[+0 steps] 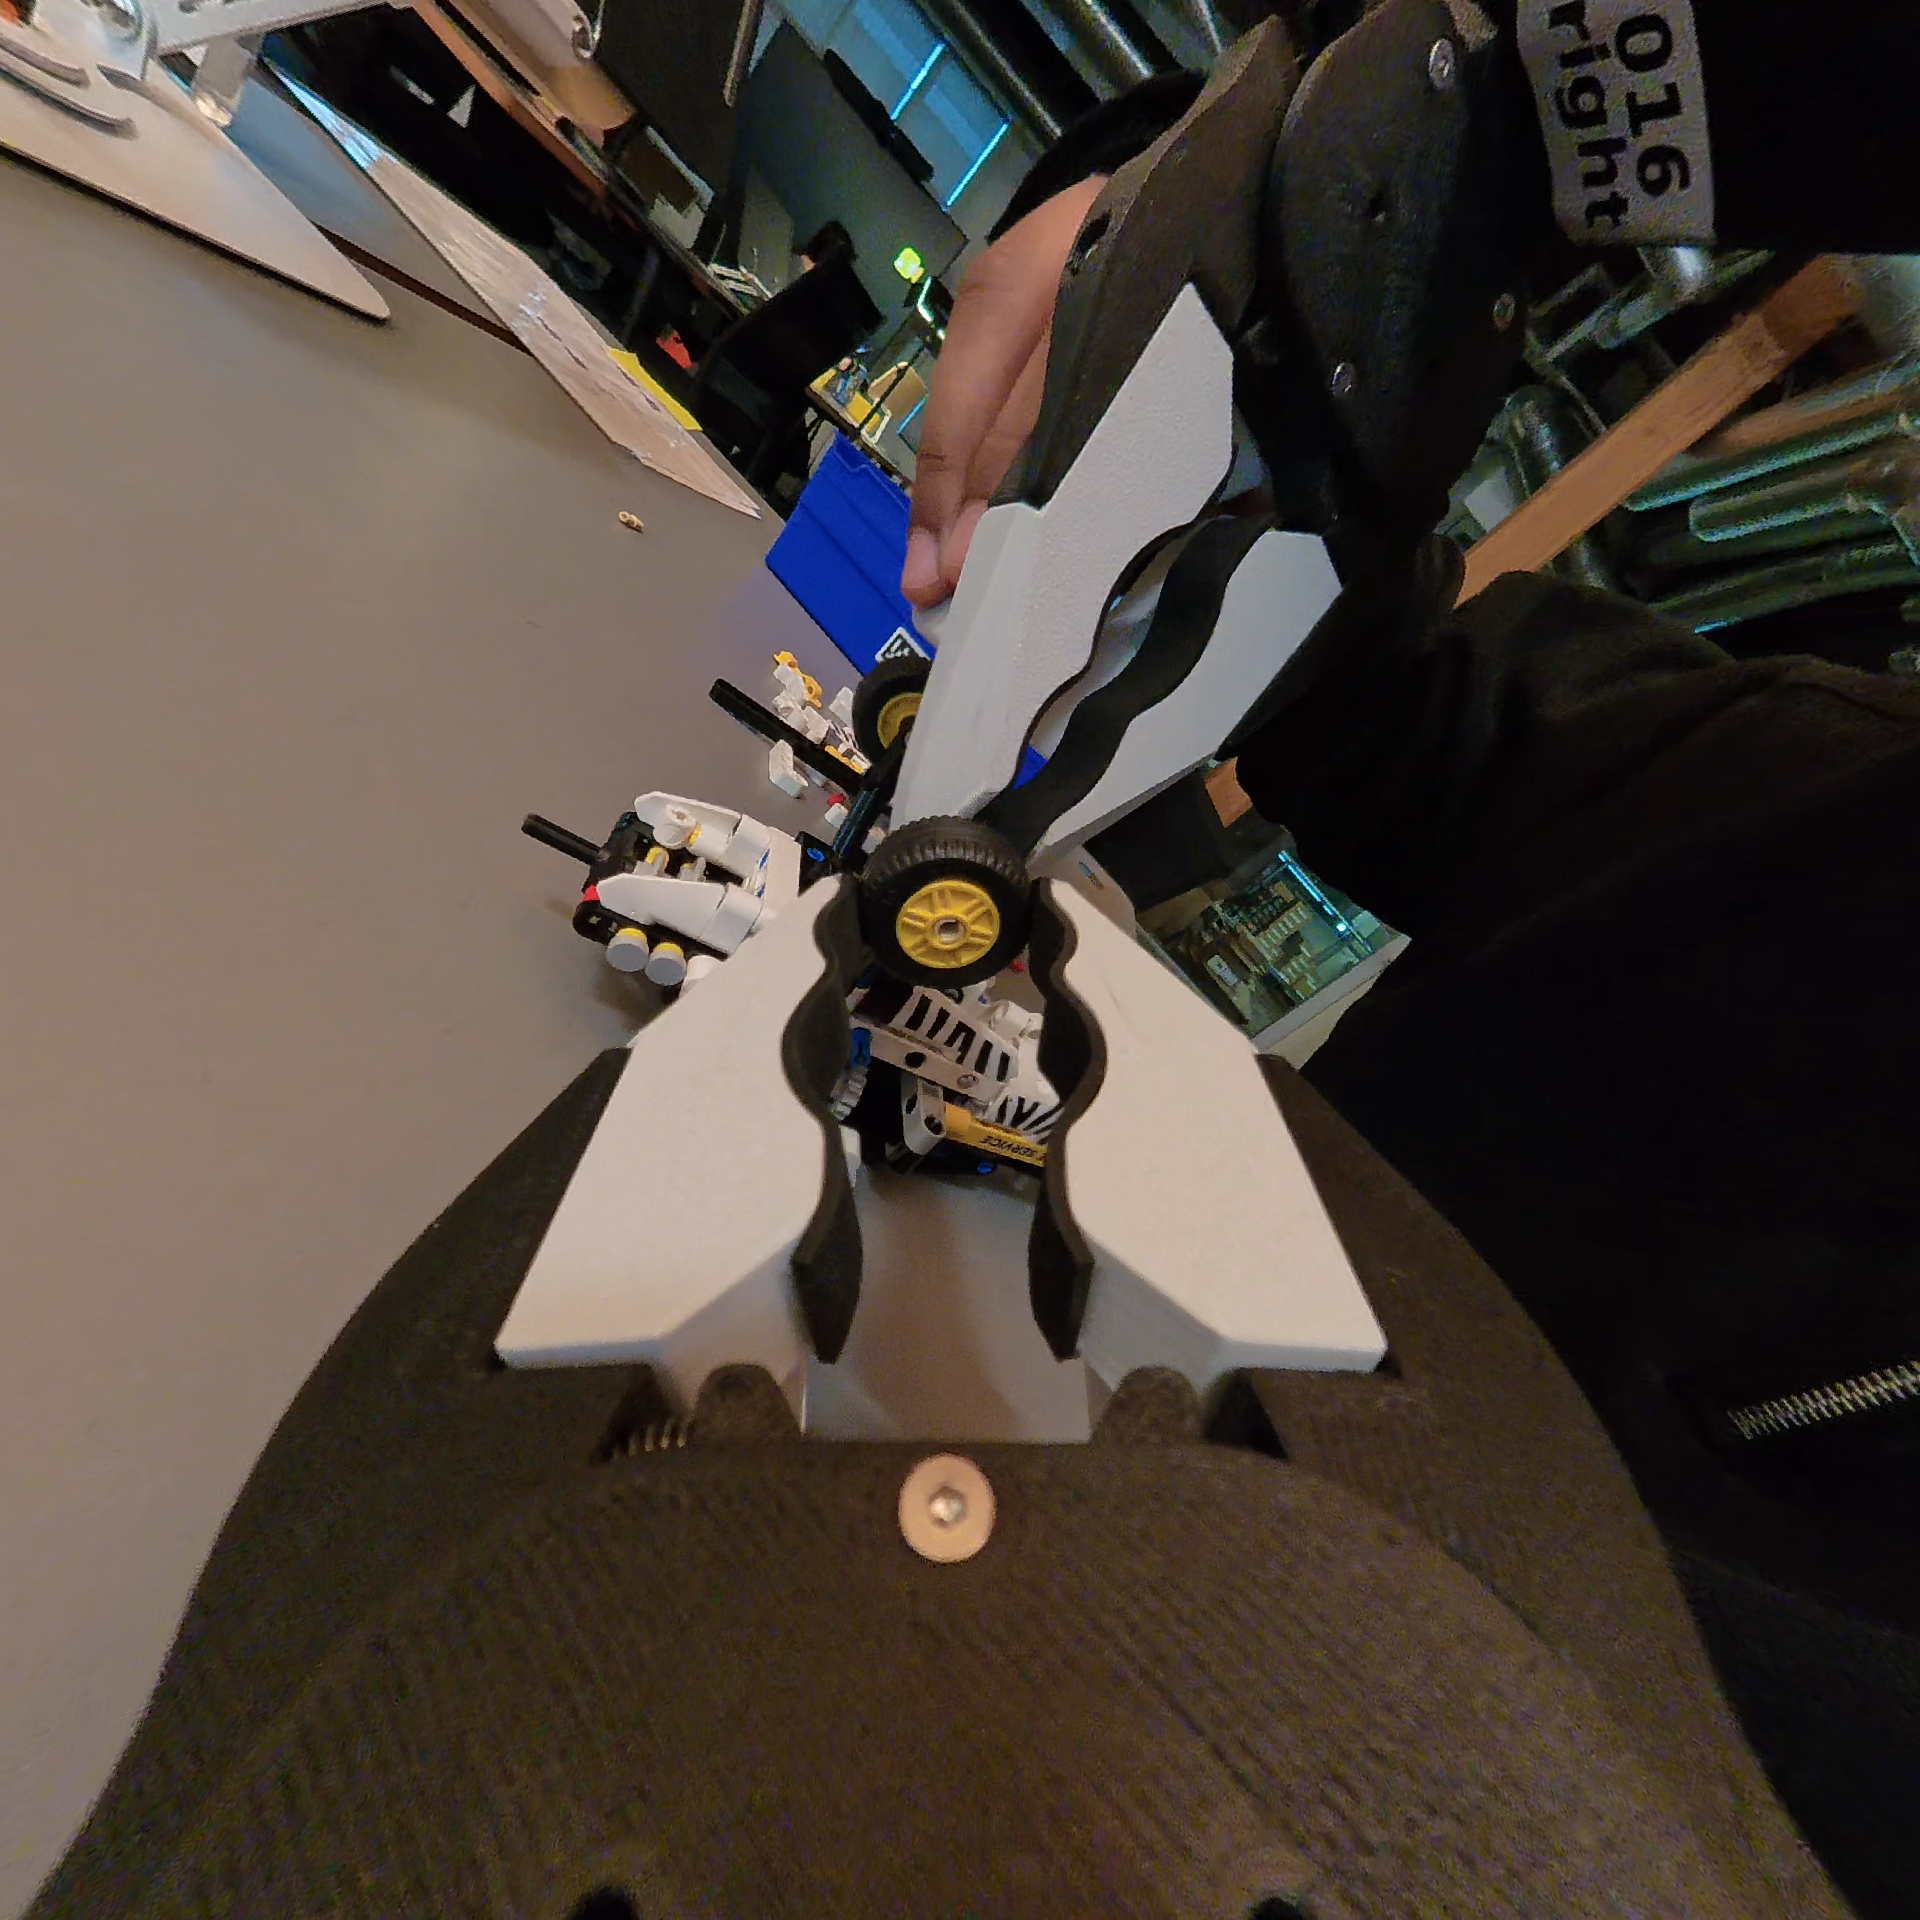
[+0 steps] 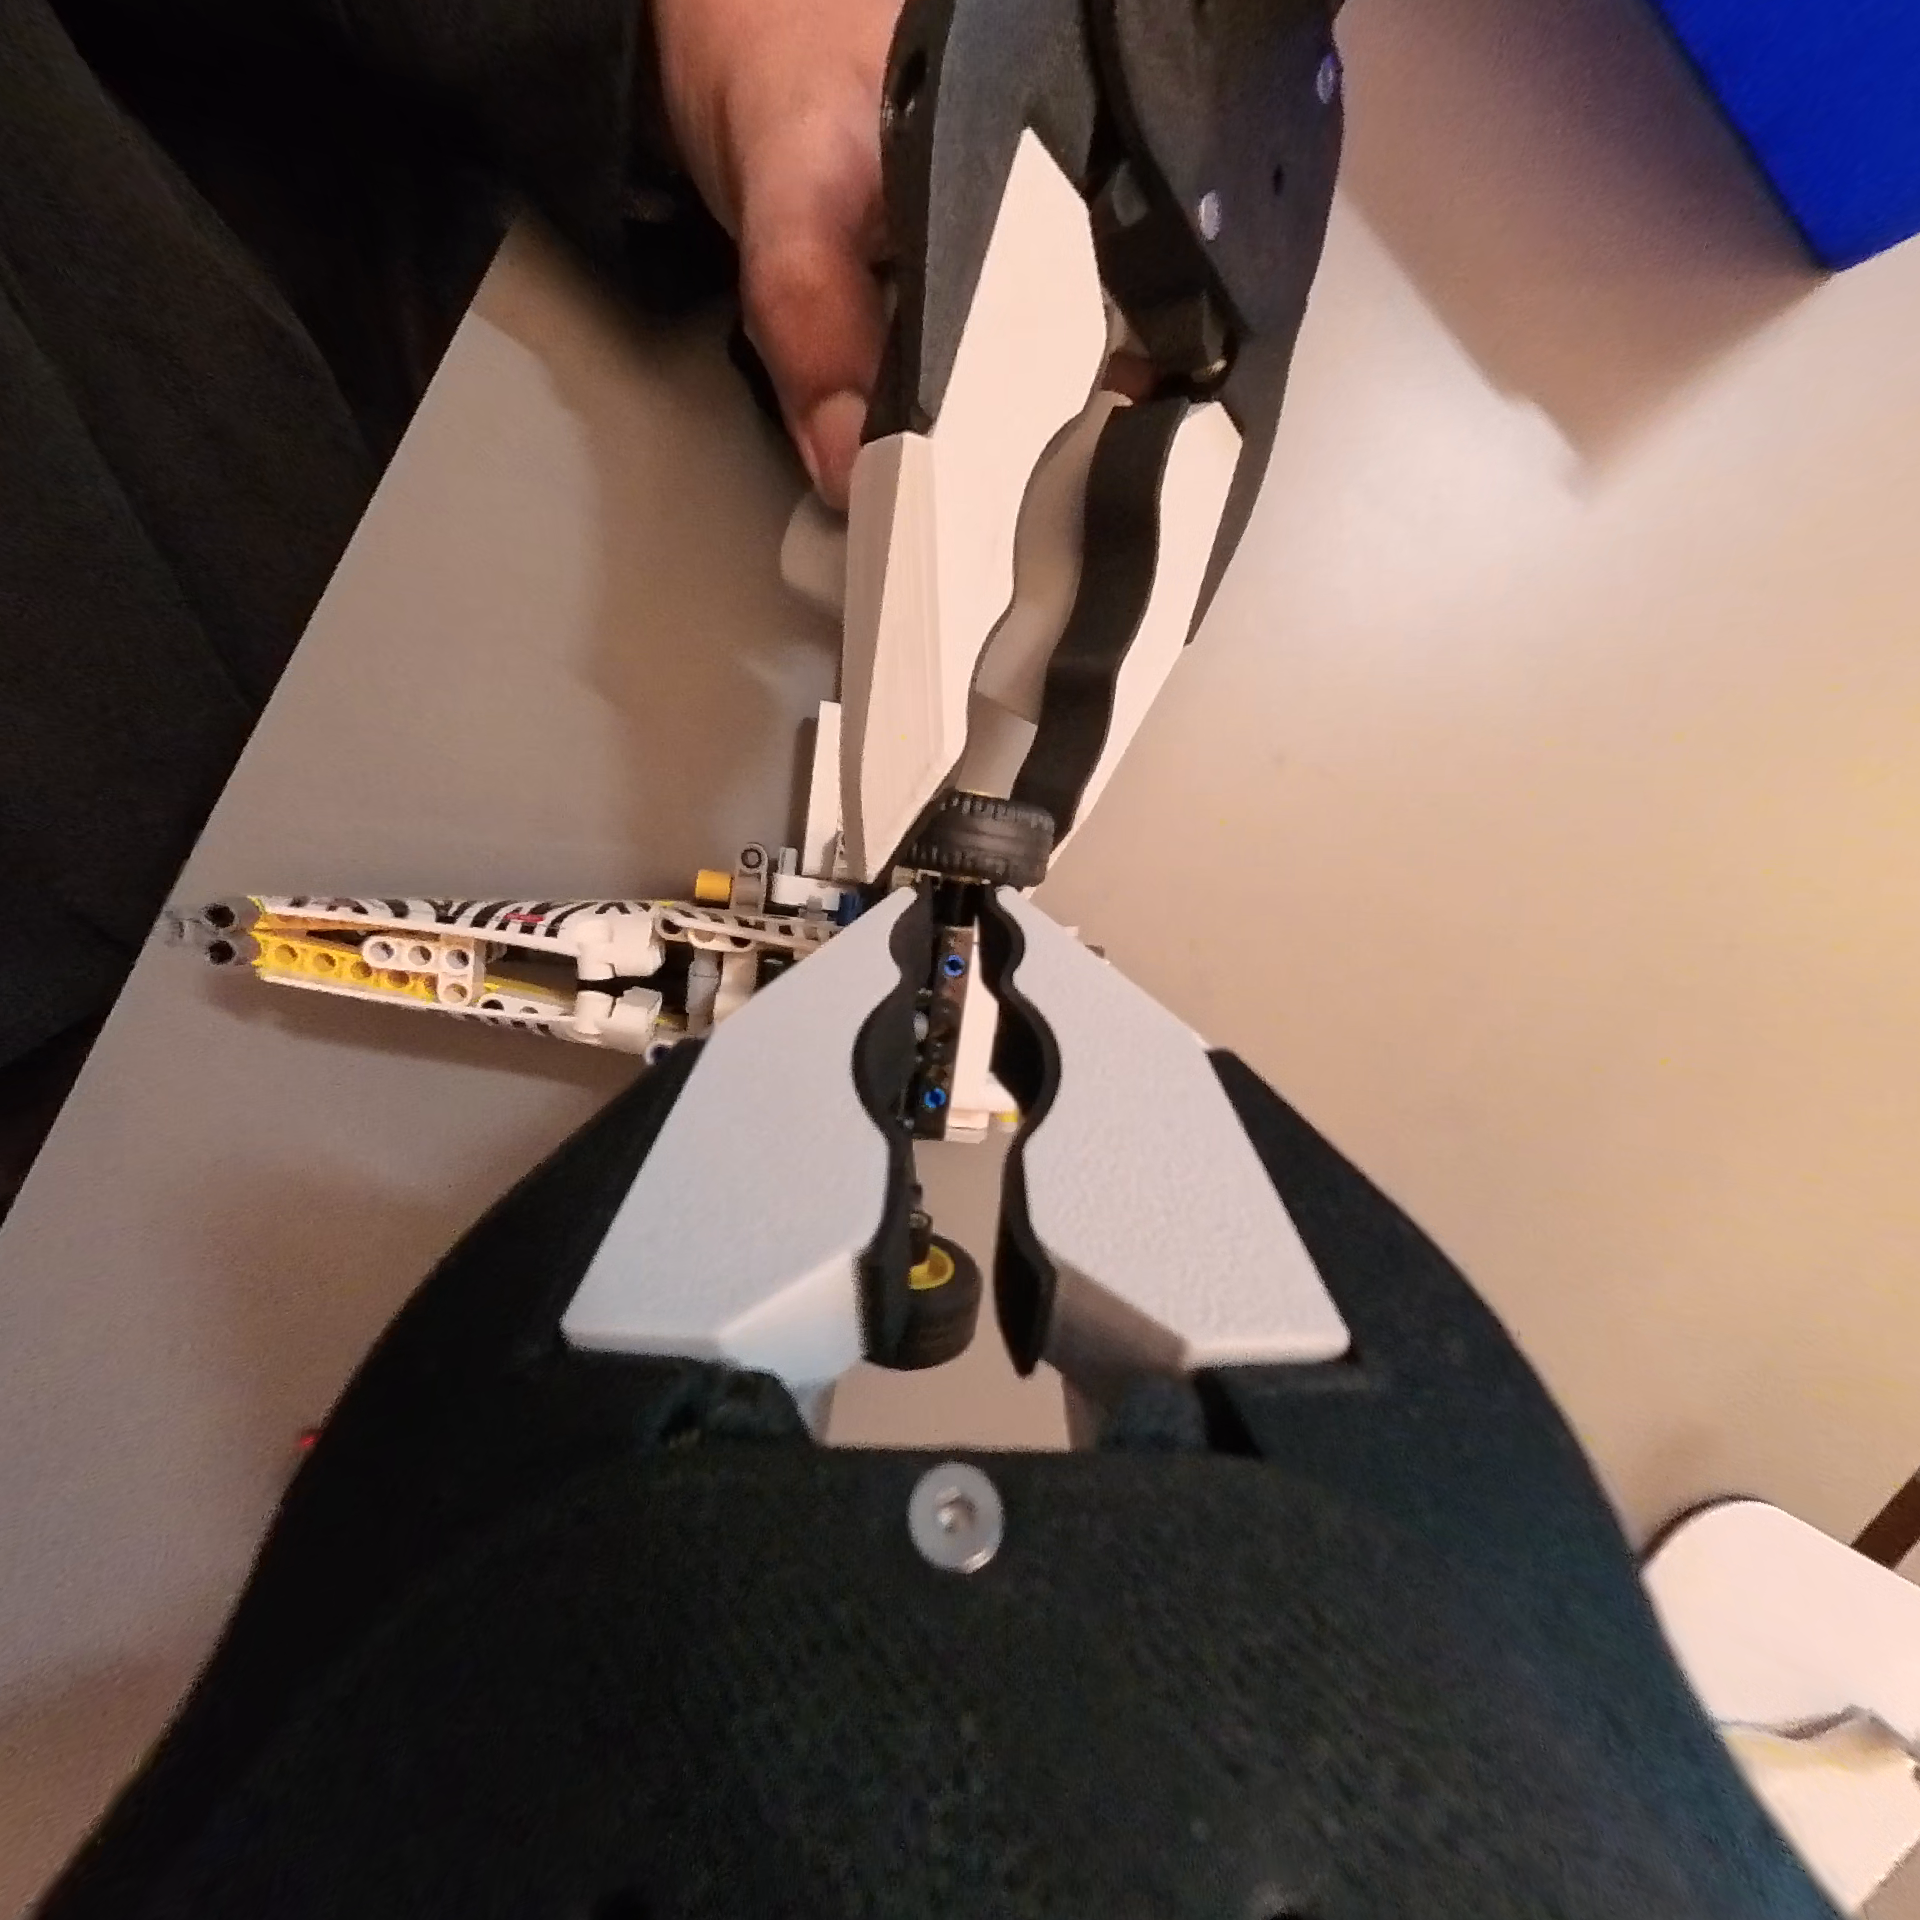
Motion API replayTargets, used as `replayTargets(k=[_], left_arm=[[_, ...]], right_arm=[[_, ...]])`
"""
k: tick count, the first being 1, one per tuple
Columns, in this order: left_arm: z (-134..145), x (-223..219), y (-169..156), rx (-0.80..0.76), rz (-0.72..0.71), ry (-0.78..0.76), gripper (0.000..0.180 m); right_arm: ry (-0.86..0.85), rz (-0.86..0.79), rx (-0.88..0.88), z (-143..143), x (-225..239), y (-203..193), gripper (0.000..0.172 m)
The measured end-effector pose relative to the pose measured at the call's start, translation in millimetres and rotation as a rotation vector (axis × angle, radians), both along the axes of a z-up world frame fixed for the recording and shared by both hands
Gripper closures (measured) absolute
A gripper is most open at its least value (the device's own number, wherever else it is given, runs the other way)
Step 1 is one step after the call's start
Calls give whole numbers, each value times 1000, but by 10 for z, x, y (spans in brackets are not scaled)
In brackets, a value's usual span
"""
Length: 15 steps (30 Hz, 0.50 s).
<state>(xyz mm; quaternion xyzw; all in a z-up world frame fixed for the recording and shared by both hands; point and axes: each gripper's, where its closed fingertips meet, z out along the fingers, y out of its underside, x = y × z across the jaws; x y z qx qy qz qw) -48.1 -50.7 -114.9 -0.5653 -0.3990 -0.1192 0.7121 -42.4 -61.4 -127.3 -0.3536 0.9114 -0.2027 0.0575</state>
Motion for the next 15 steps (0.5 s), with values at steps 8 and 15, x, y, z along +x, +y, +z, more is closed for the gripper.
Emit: replayTargets(k=[8, 15], left_arm=[[10, 2, -52, 9, 24, -10, 151], [171, -2, -450, 125, 112, 28, 151]], right_arm=[[9, -54, -43, 17, -125, 43, 166], [57, -99, -113, 115, -321, 142, 166]])
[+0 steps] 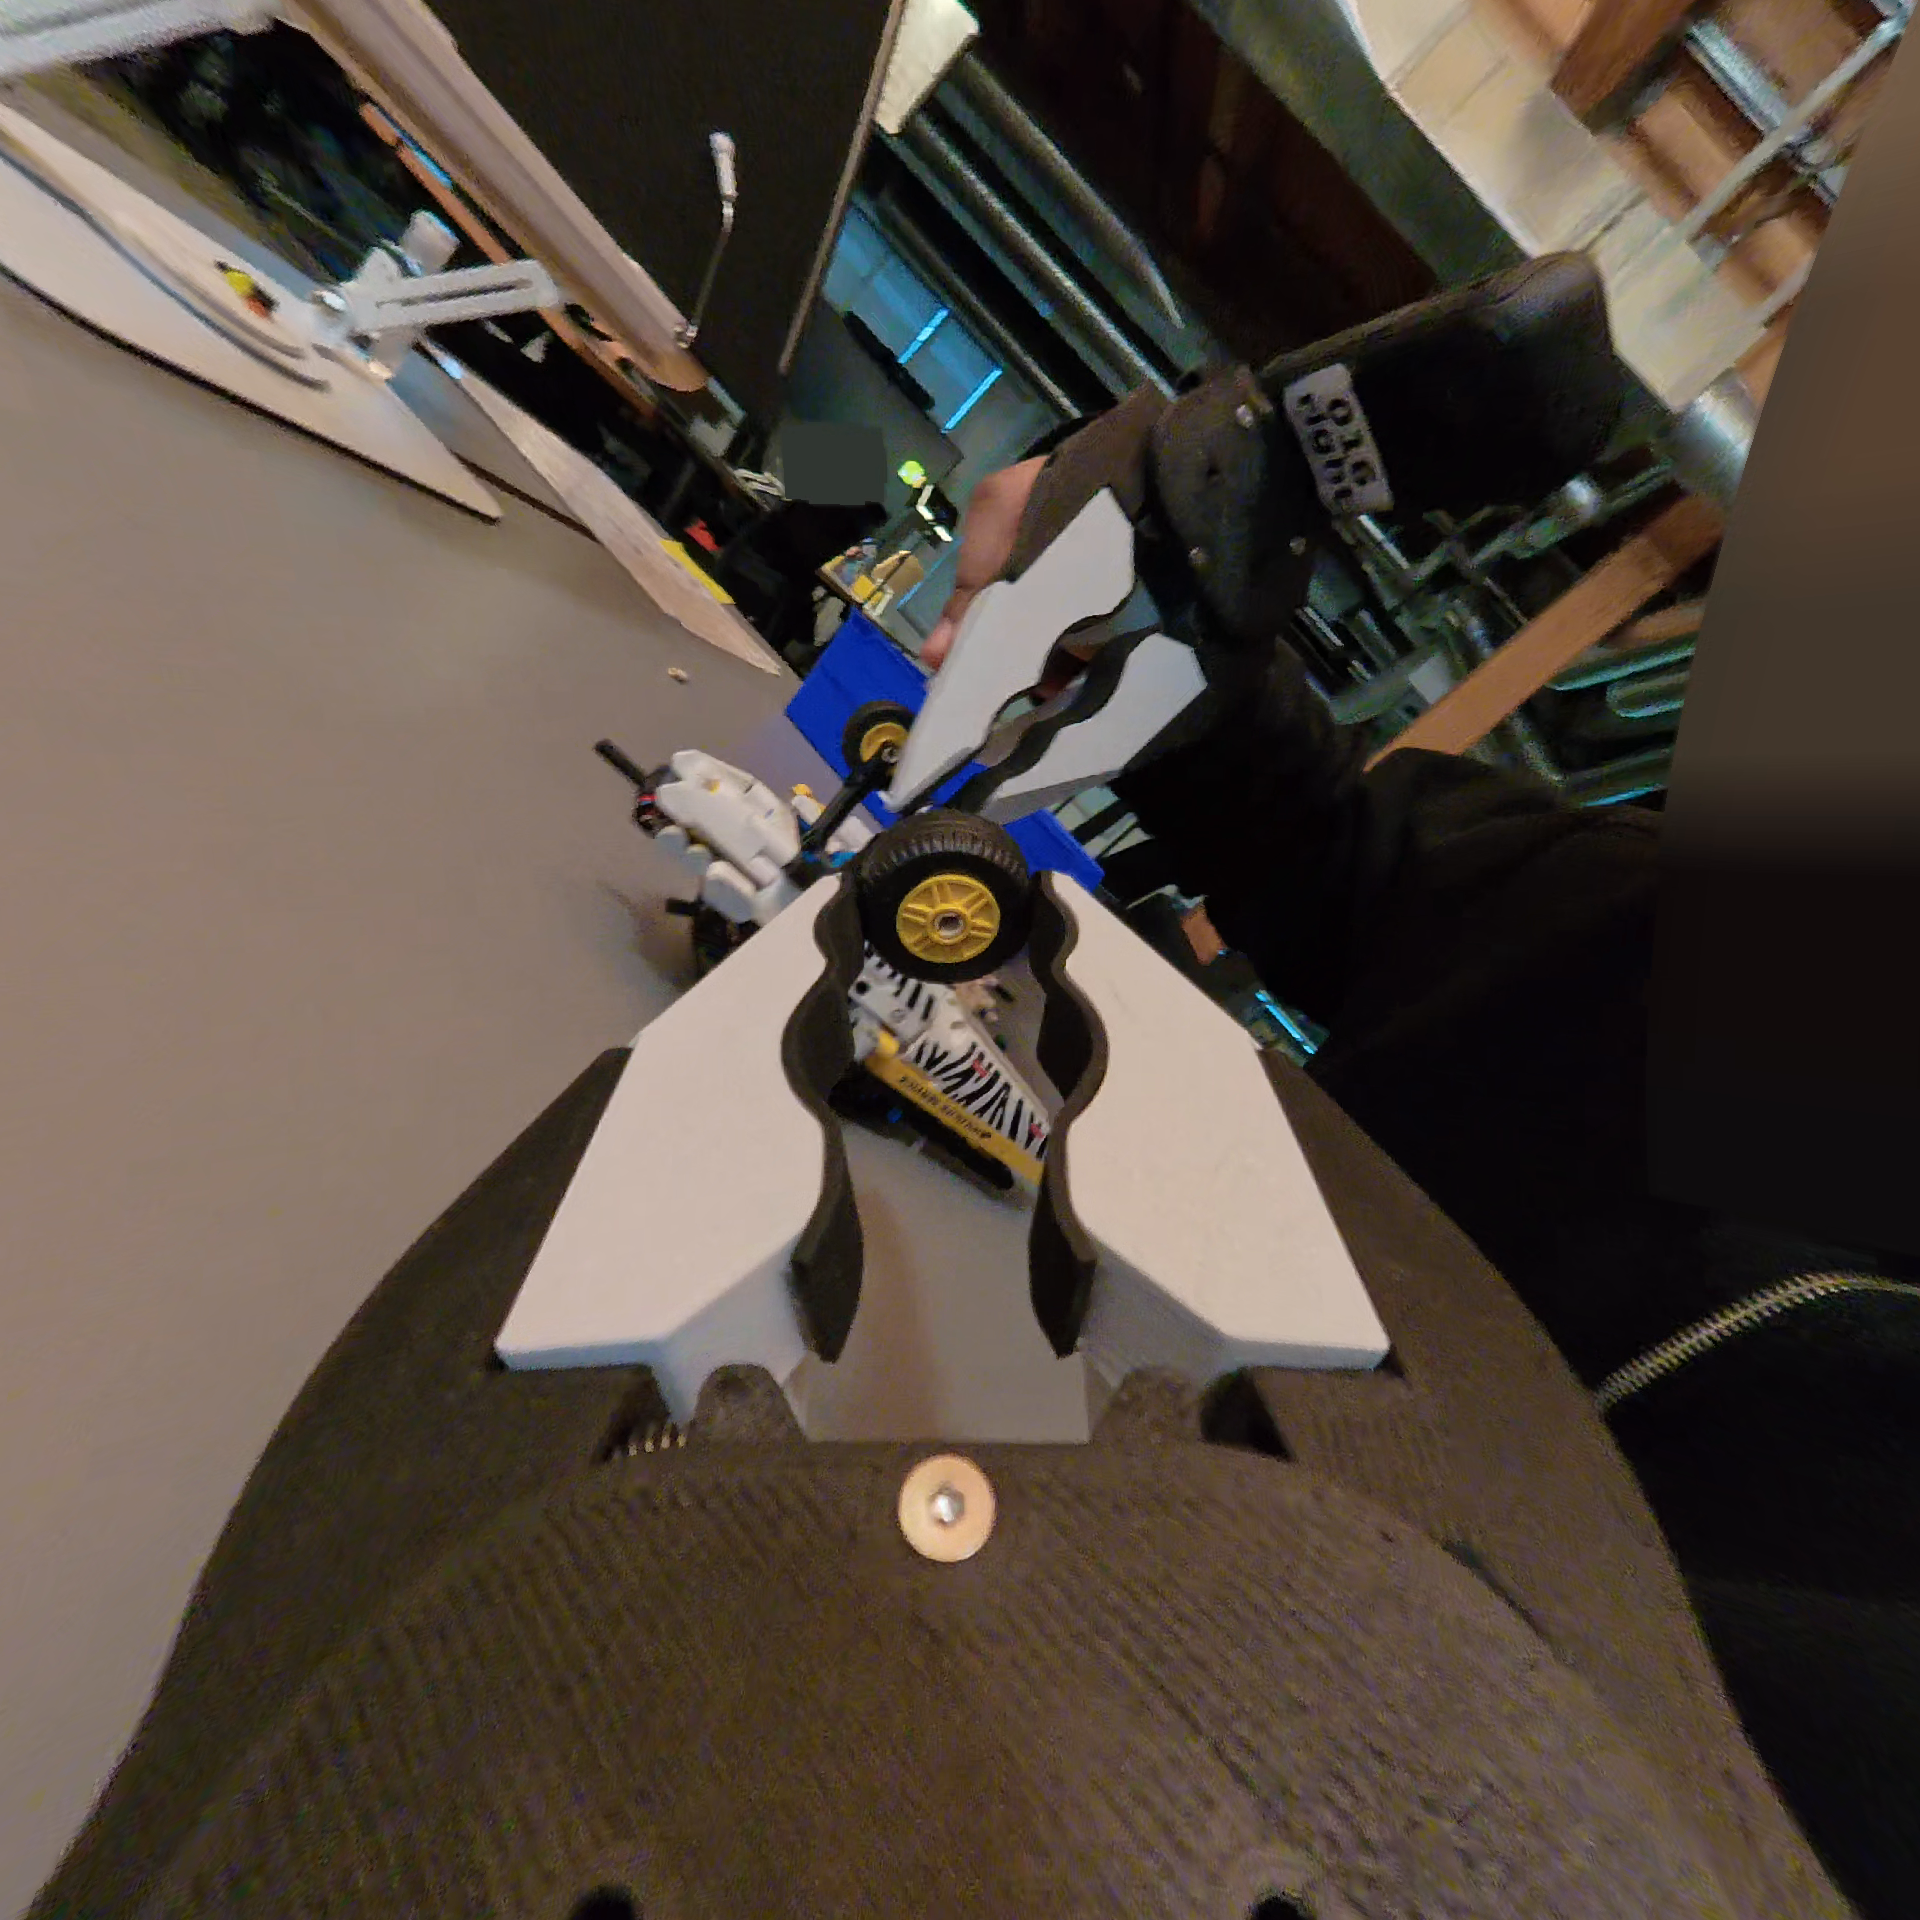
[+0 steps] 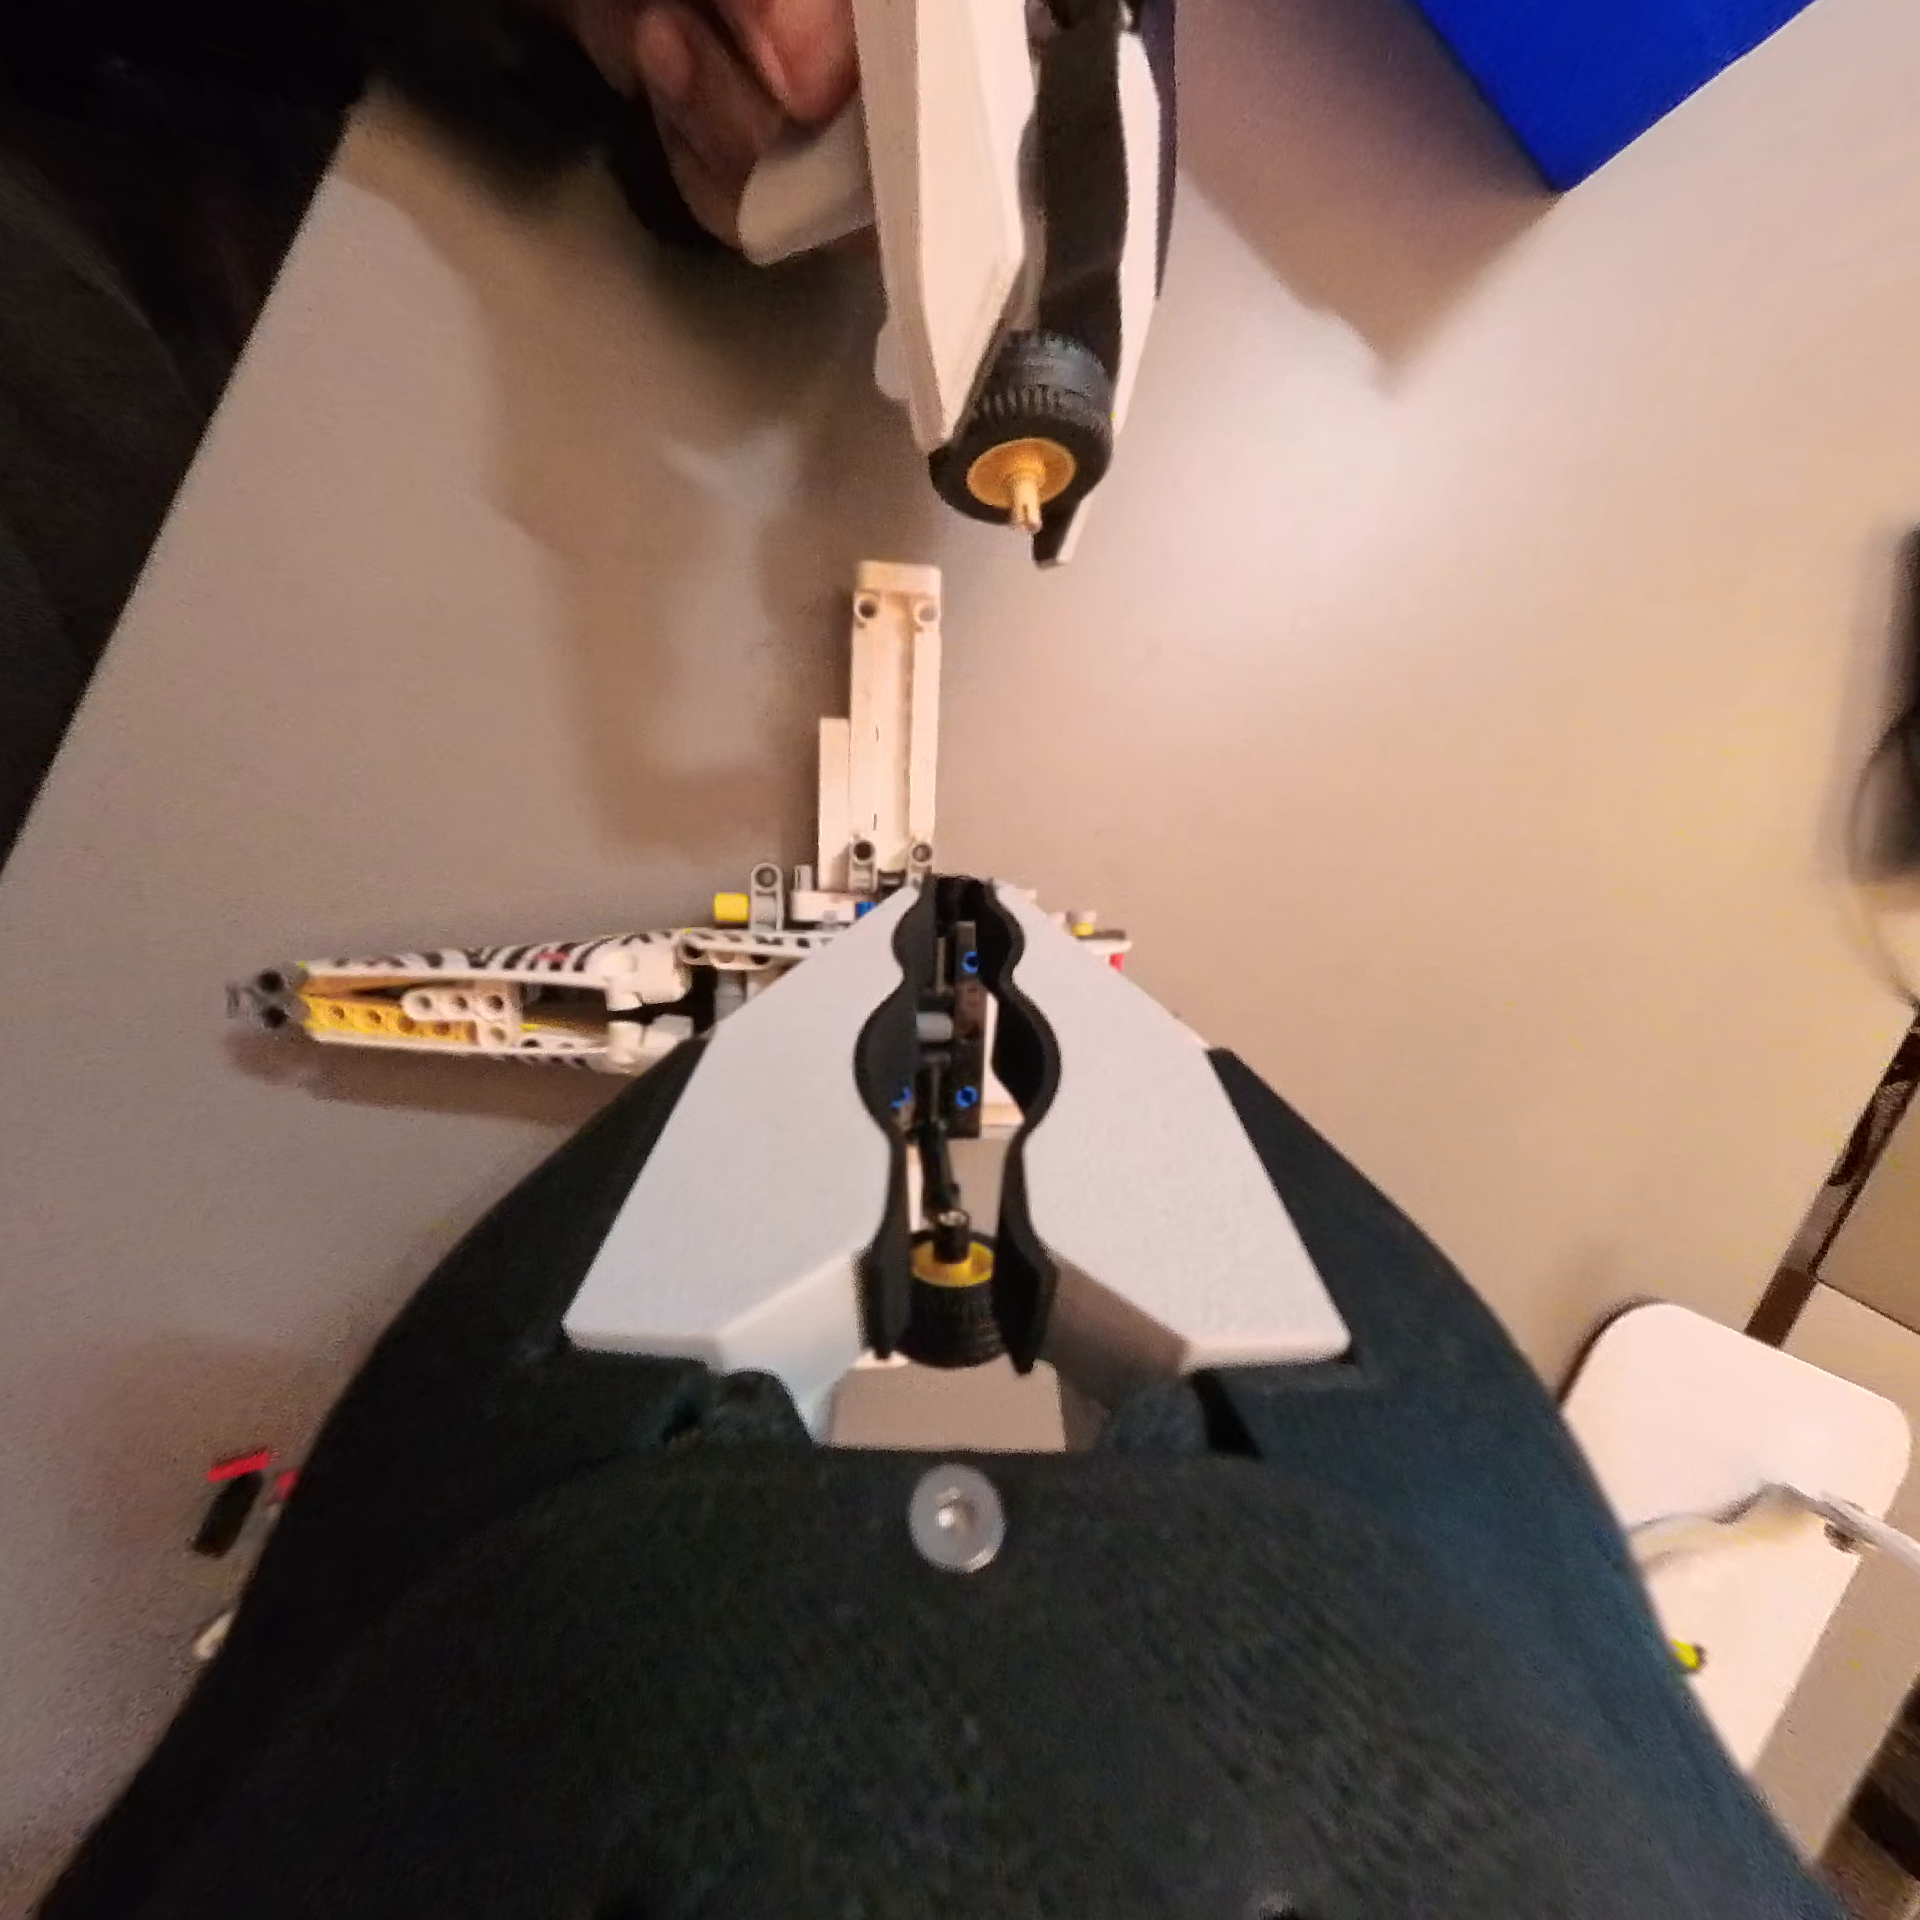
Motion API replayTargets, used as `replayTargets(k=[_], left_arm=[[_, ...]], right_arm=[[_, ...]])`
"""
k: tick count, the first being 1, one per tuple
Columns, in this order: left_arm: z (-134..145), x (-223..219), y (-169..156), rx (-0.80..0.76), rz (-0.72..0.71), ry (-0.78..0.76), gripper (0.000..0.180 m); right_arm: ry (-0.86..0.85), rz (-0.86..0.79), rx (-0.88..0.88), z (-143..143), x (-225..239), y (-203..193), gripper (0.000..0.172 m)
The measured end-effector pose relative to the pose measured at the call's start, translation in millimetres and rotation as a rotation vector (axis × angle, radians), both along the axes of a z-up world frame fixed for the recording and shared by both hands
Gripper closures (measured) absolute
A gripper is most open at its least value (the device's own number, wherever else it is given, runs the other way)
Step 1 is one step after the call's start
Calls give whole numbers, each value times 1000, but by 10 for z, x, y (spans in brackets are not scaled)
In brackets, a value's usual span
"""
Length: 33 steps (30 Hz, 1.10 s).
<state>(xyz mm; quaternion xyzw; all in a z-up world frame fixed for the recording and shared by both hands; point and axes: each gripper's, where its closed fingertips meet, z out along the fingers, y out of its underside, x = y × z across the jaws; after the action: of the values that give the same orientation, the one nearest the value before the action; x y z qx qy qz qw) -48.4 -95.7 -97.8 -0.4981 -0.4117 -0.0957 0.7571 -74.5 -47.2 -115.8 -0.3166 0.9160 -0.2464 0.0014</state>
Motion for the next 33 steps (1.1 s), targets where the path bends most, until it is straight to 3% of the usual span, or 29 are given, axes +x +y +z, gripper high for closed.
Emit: replayTargets(k=[5, 8, 14, 21, 26, 30, 33], left_arm=[[79, 52, 6, 3, -5, 61, 152], [132, 99, 28, 21, -23, 86, 152], [303, 290, 156, 83, -130, 174, 152], [304, 611, 765, 23, -357, 247, 151], [248, 797, 1119, -22, -484, 263, 151], [236, 838, 1247, -33, -514, 260, 151], [244, 869, 1310, -19, -543, 255, 151]], right_arm=[[9, -47, -25, -39, -153, -94, 165], [-10, -77, -93, 94, -106, -103, 153], [-176, -212, -457, 616, 329, 65, 144], [-123, -322, -911, 644, 798, 375, 155], [-271, -273, -916, 529, 1015, 553, 159], [-257, -216, -832, 482, 1100, 657, 156], [-221, -192, -806, 441, 1126, 673, 168]])
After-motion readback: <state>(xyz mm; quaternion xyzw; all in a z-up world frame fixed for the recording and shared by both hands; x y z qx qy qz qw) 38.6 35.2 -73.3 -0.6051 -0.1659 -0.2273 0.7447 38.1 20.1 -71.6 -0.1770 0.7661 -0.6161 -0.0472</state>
